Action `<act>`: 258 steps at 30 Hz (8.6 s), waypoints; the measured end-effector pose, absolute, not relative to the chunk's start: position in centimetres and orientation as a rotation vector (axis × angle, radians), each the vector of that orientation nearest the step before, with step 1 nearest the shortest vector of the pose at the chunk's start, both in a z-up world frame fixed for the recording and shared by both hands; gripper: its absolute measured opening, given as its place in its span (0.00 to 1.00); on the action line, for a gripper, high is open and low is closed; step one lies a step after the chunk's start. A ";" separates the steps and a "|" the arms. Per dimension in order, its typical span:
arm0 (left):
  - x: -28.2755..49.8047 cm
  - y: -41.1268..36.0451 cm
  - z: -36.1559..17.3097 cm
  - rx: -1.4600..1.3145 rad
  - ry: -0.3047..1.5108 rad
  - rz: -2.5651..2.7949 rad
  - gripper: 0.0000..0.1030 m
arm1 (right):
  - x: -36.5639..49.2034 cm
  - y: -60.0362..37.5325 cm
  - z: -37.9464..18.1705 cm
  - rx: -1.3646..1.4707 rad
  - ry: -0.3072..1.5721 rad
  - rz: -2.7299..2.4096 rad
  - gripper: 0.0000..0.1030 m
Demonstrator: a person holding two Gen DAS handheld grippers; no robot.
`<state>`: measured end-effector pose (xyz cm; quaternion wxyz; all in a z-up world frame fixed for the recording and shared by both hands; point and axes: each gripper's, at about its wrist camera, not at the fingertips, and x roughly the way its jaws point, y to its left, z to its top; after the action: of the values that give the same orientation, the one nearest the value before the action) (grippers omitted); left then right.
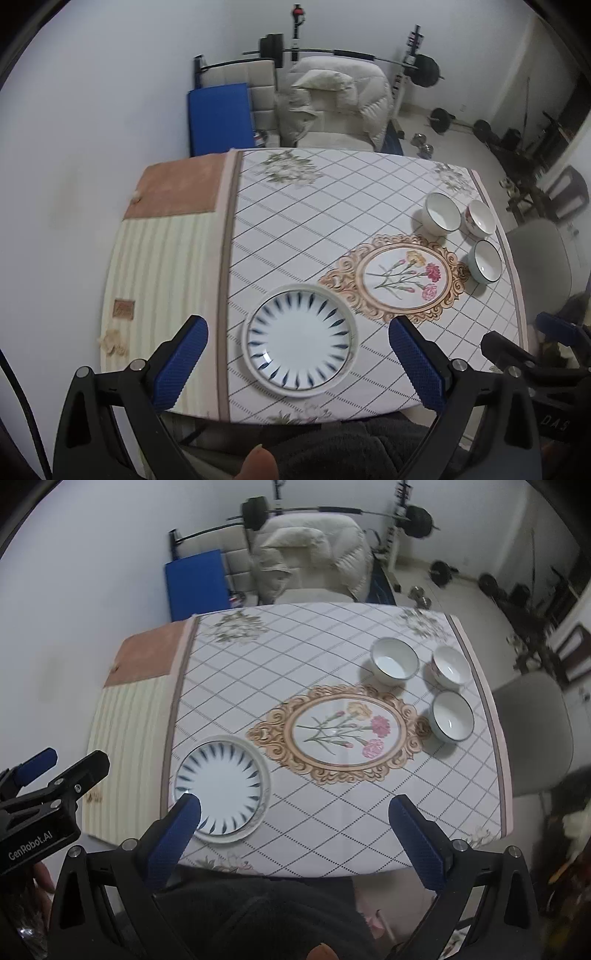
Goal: Organize plates and bowls
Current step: 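Raise both tools away from the plate stack, then reach both tools to the teal-exterior bowl rim and grip it, then lift the teal-exterior bowl by its rim with both tools, then carry the teal bowl beside the plate stack, set it down, open both tools, then move both tools to the white black-rimmed bowl and grip its rim, then carry the white bowl with both tools into the teal bowl, release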
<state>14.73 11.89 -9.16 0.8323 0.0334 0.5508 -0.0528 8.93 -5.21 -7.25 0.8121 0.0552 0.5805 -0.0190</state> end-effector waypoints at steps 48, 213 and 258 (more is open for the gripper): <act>31.5 -30.0 -37.4 0.273 1.583 -0.424 0.95 | 23.1 -50.3 -36.6 0.466 1.514 -0.164 1.00; 45.9 -17.6 -38.7 -0.014 1.632 -0.325 0.53 | 36.3 -38.2 -38.8 0.817 1.492 0.027 0.55; 23.9 -10.6 -28.7 0.060 1.549 -0.349 0.06 | 21.2 -27.9 -28.4 0.519 1.552 0.233 0.10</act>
<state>23.90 -10.61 -28.66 0.7006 0.0271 0.6956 -0.1566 21.17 -27.87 -28.40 0.6774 0.2309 0.6907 0.1037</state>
